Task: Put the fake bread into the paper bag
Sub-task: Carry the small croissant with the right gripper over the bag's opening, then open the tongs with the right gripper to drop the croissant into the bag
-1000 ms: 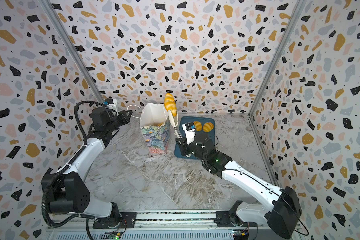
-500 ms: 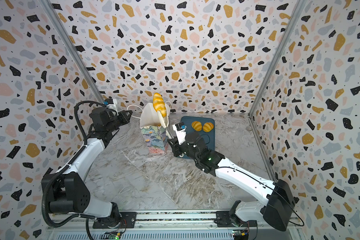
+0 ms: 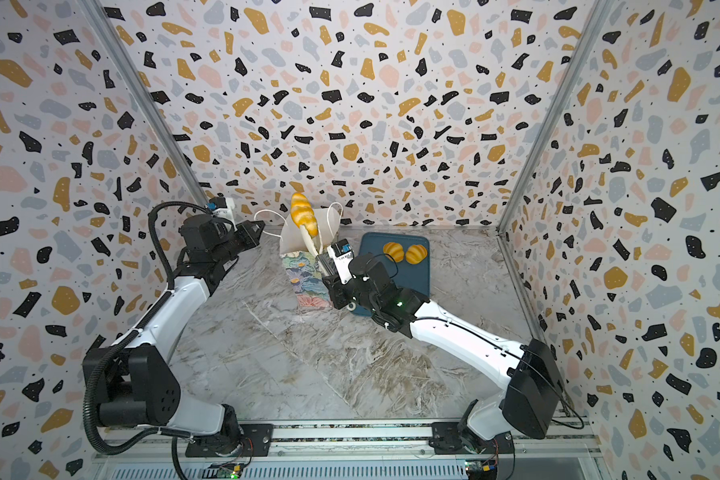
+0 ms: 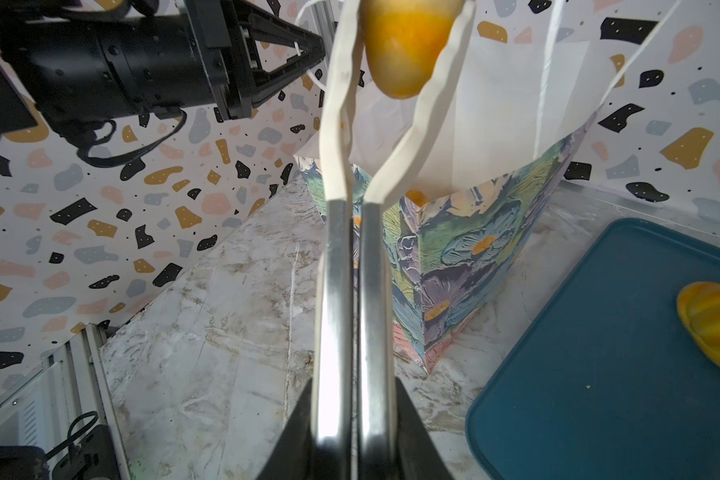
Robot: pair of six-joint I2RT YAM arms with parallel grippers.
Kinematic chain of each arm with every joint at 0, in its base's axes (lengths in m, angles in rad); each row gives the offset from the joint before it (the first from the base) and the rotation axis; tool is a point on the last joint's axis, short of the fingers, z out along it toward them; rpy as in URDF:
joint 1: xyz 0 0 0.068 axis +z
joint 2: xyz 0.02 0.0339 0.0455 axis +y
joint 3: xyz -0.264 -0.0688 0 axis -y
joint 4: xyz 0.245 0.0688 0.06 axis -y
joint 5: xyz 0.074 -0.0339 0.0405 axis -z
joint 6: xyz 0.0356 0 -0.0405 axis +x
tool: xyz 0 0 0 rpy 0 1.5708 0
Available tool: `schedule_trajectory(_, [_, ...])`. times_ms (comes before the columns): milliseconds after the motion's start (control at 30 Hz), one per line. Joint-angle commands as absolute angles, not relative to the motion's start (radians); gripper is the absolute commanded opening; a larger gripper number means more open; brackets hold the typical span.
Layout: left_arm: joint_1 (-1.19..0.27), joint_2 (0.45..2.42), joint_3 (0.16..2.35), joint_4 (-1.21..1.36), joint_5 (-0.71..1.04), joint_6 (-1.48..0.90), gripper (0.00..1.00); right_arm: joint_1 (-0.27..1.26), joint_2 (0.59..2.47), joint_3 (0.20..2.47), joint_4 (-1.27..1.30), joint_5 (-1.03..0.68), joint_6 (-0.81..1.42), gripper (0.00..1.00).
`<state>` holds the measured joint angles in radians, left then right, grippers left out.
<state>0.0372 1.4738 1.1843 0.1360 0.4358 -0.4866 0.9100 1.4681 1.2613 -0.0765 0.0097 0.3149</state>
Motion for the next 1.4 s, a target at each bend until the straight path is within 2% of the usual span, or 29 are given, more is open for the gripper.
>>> schedule_trajectory(0, [0.035,1.442,1.169,0.181,0.441,-0.481,0.00,0.914,1.471,1.329,-0.117,0.033,0.310,0.22])
schedule_trajectory(300, [0.035,1.442,1.169,0.180,0.440,-0.480,0.00,0.914,1.500,1.353,-0.162,0.051,0.312,0.39])
schedule_trajectory(500, [0.035,1.442,1.169,0.178,0.439,-0.480,0.00,0.914,1.481,1.345,-0.153,0.065,0.312,0.46])
schedule_trajectory(1367, [0.035,1.442,1.163,0.182,0.436,-0.478,0.00,0.921,1.257,1.222,-0.125,0.107,0.282,0.49])
